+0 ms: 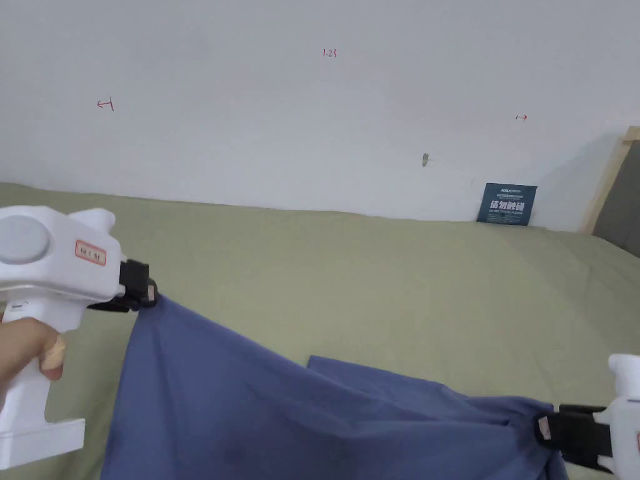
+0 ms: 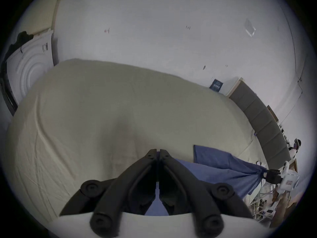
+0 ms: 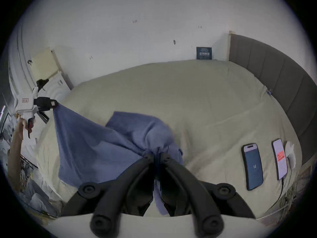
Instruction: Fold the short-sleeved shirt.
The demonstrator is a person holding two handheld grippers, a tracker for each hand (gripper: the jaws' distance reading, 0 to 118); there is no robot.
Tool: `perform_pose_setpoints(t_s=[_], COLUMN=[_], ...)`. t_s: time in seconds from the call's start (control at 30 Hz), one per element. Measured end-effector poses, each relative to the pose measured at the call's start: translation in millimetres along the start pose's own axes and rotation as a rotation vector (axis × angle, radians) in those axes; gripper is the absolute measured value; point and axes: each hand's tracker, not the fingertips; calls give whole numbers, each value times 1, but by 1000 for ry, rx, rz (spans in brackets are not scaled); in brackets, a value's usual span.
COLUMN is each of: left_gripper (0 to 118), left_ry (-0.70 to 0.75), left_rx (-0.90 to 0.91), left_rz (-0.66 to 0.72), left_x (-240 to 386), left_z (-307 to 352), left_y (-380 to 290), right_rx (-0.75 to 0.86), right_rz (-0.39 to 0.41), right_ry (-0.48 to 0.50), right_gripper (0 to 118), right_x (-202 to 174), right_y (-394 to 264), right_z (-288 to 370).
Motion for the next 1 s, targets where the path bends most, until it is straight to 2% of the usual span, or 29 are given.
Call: perform_pose_setpoints(t_s=[0.3, 0.43, 0.5, 0.6, 0.8, 0.93, 1.0], left_gripper=[2, 2, 2, 2, 2, 2, 2], left_ry=[18, 50, 116, 119, 139, 177, 182], left_rx=[178, 231, 260, 275, 403, 436, 454], left_rz=[-35, -52, -94, -75, -35, -77, -78], left_x=[6, 3, 2, -4, -6, 1, 2], left_z=[72, 86, 90, 96, 114, 122, 122], left_y=[65, 96, 112, 133, 174, 200, 209], right_rx=[112, 164, 194, 253, 354, 388, 390], right_rz=[26, 75, 73, 97, 71, 76, 49], right_ry=[12, 9, 10, 4, -4, -15, -19], right_gripper=[6, 6, 6, 6, 6, 6, 6], right_x=[-16, -26, -31, -41, -56, -64, -66], right_y=[85, 134, 160, 201, 264, 285, 291], right_z=[5, -6, -12, -22, -43, -62, -73])
